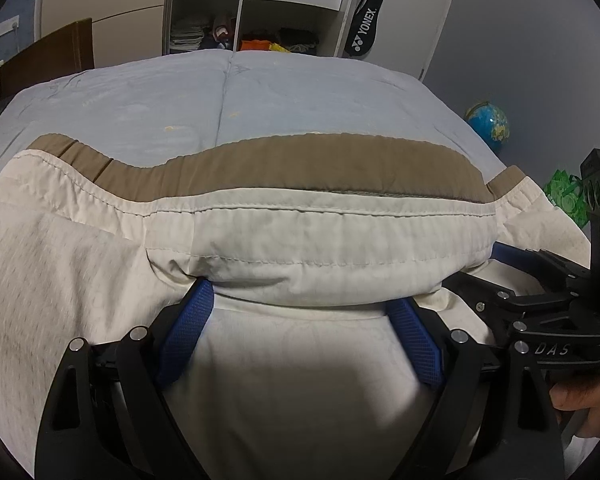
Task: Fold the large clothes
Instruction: 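Press the folded hem flat onto the jacket with both grippers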
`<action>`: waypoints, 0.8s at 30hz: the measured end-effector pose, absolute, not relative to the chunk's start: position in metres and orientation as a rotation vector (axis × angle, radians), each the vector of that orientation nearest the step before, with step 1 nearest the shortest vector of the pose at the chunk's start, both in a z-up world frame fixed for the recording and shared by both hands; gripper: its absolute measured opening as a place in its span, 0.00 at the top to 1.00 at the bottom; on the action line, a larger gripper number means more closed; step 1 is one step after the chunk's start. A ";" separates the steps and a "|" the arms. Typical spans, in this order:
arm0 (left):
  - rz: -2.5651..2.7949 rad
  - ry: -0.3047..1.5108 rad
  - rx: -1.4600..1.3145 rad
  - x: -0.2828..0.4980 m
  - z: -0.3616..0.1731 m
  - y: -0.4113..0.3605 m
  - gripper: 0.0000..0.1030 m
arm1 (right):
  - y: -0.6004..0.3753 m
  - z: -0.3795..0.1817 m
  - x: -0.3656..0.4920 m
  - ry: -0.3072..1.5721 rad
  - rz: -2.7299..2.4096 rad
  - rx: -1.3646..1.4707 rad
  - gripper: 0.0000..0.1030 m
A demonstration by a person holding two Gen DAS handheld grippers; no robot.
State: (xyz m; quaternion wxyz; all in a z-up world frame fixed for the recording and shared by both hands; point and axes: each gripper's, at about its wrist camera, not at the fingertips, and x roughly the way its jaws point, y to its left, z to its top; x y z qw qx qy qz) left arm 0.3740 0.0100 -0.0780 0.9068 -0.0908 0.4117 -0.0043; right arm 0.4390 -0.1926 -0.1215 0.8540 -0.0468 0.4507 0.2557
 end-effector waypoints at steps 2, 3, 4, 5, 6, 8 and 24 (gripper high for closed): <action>-0.010 0.848 -0.189 0.373 -0.078 0.011 0.18 | -0.192 -0.121 0.439 0.948 0.537 -0.100 0.07; -0.010 0.849 -0.189 0.373 -0.078 0.011 0.18 | -0.192 -0.121 0.439 0.947 0.537 -0.100 0.07; -0.009 0.849 -0.187 0.373 -0.078 0.010 0.18 | -0.193 -0.121 0.439 0.948 0.537 -0.100 0.07; -0.008 0.852 -0.185 0.372 -0.077 0.010 0.18 | -0.192 -0.122 0.439 0.949 0.538 -0.101 0.07; -0.007 0.855 -0.182 0.373 -0.076 0.009 0.18 | -0.191 -0.122 0.439 0.951 0.540 -0.101 0.07; -0.014 0.864 -0.177 0.373 -0.073 0.009 0.18 | -0.190 -0.120 0.443 0.959 0.543 -0.097 0.07; 0.048 0.823 -0.130 0.382 -0.020 0.041 0.19 | -0.250 -0.074 0.466 0.908 0.435 -0.051 0.09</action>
